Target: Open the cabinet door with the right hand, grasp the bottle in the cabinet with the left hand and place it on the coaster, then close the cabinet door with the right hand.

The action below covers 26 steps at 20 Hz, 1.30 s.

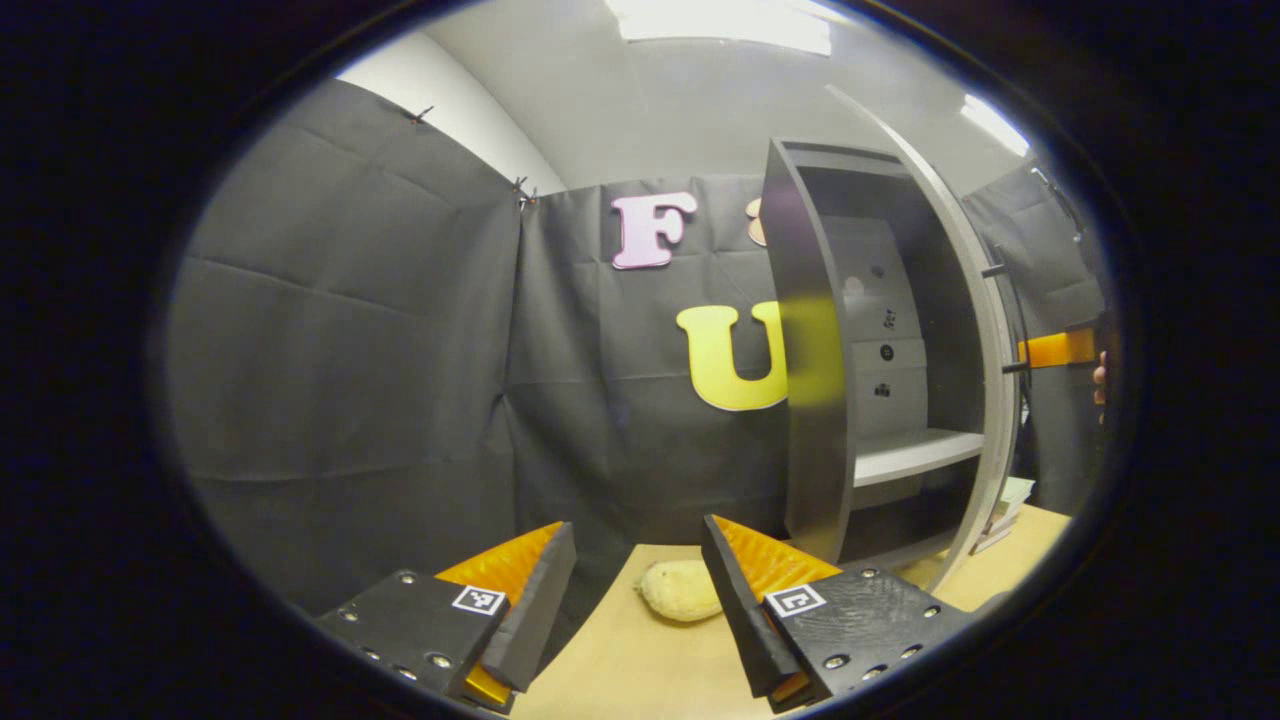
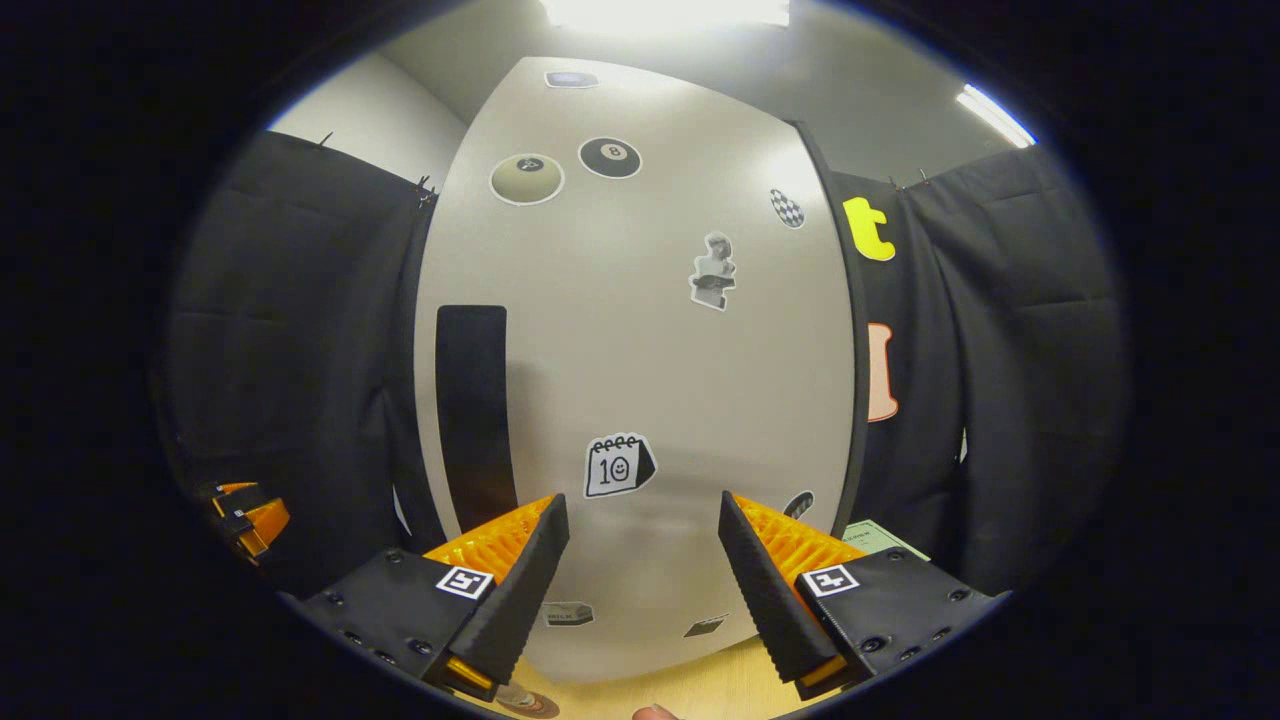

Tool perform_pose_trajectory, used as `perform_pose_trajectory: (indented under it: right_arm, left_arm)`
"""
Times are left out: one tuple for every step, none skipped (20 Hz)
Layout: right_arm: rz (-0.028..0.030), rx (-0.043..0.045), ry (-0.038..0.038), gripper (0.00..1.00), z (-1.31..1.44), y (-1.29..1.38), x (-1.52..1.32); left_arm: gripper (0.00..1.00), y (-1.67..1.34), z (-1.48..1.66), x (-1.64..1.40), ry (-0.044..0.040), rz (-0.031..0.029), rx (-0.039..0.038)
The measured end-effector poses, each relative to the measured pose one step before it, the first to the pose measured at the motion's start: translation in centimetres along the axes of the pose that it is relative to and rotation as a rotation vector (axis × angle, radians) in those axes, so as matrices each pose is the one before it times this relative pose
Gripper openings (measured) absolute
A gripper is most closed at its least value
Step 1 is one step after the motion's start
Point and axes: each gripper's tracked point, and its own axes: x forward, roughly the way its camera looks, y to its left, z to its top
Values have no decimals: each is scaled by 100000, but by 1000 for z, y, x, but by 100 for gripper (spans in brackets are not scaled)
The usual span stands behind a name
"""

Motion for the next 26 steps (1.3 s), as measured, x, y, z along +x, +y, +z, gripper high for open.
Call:
perform_pose_trajectory:
  right_arm:
    - [-271, 455, -227, 96, 24, 328, 489]
    - [-278, 309, -285, 96, 230, 248, 356]
    - [-280, 191, -387, 96, 286, 21, 494]
    - [-83, -266, -397, 96, 200, 107, 270]
    - [85, -462, -90, 96, 37, 356, 375]
    - [34, -51, -980, 96, 91, 260, 165]
    - [-468, 517, -434, 96, -180, -41, 50]
    - [-313, 1134, 574, 96, -334, -133, -118]
    - [841, 1375, 243, 97, -279, 69, -58]
    - [1232, 753, -13, 97, -110, -5, -525]
    - [-149, -519, -350, 97, -42, -472, -640]
    - [-813, -1245, -314, 97, 186, -703, -851]
    - [-30, -1182, -337, 97, 141, -664, -945]
    - [726, -1134, -502, 97, 277, -608, -1166]
    - [367, -1443, -841, 97, 364, -722, -1327]
    - [-78, -1806, -1128, 97, 419, -946, -1467]
    - [-480, -1794, -1152, 97, 334, -1083, -1464]
    - [-53, -1364, -1015, 97, 310, -963, -1523]
    - [176, -827, -728, 97, 176, -938, -1393]
    - [113, -527, -678, 97, 102, -911, -1470]
    - [145, -480, -646, 97, -1, -885, -1172]
    - [-2, -632, -537, 97, -68, -949, -1262]
    - [-82, -676, -347, 97, -186, -853, -1124]
    - [-40, -697, 78, 93, -254, -898, -1122]
    - [40, -602, -8, 93, -356, -816, -1025]
    - [56, -573, -31, 97, -324, -886, -977]
  left_arm:
    - [76, 470, -39, -243, 16, 660, 28]
    - [76, 500, 76, -114, -39, 535, 15]
    - [76, 258, 10, -218, -194, 549, -111]
    - [76, 38, 41, -93, -282, 340, -249]
    - [76, 115, 138, -140, -288, 277, -349]
    - [76, 217, 83, -276, -158, -12, -203]
    - [76, 153, 128, -460, -16, -203, -17]
    - [76, -49, 268, -220, -302, -183, 103]
    - [76, -105, 446, -304, -686, -410, 253]
    - [76, -206, 454, -200, -811, -261, 517]
    - [76, -208, 496, -306, -832, -51, 671]
    - [76, -402, 581, -257, -776, -150, 620]
    - [76, -830, 652, -212, -607, -229, 409]
    - [76, -1029, 737, -199, -988, -662, 54]
    - [76, -1286, 842, -228, -1026, -736, -83]
    - [76, -1493, 686, -171, -527, -1002, -238]
    - [77, -1506, 432, -332, -268, -950, -245]
    - [76, -1573, 573, -241, -247, -868, -262]
    - [76, -1629, 554, -399, -514, -1165, -185]
    - [76, -1753, 617, -303, -461, -1189, -183]
    - [76, -1701, 503, -492, -242, -1159, -235]
    - [76, -1721, 353, -179, 153, -1221, -520]
    - [77, -1676, 179, -510, 290, -1339, -778]
    - [77, -1794, 376, -533, 341, -1354, -1012]
    - [77, -1443, 230, -480, 213, -1032, -605]
    - [77, -1228, 207, -491, 78, -173, 53]
